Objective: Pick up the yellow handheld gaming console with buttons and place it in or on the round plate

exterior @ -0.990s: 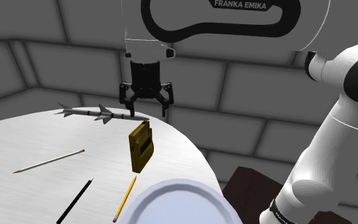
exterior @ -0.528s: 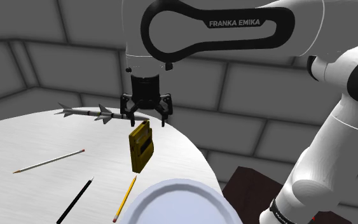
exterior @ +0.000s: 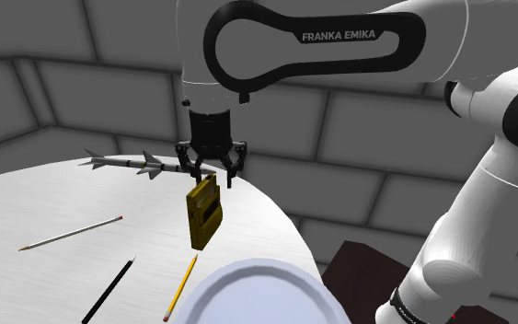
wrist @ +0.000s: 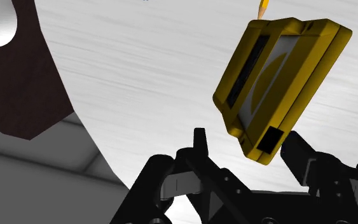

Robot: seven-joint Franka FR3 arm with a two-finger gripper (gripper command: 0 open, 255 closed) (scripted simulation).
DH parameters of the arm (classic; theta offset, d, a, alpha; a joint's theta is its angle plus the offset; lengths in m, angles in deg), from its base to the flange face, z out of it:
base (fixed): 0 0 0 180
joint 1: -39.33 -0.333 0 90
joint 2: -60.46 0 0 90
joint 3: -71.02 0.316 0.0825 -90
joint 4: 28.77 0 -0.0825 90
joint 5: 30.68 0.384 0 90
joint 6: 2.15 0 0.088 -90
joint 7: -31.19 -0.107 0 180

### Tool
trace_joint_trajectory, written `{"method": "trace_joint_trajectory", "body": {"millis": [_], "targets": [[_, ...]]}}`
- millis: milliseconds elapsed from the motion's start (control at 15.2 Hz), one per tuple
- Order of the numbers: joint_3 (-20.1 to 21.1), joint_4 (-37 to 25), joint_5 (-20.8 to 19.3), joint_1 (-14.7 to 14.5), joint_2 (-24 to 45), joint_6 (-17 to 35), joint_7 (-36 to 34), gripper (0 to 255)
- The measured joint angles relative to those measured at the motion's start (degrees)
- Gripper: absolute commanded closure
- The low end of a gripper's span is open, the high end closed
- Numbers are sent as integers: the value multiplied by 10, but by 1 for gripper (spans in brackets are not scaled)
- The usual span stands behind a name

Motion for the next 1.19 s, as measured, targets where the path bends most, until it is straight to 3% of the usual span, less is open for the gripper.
{"method": "trace_joint_trajectory", "body": {"millis": [594,1188], "targets": [[0,0,0,0,0,1,0,255],[2,-72,-7,-2,12,-62,-6,255]]}}
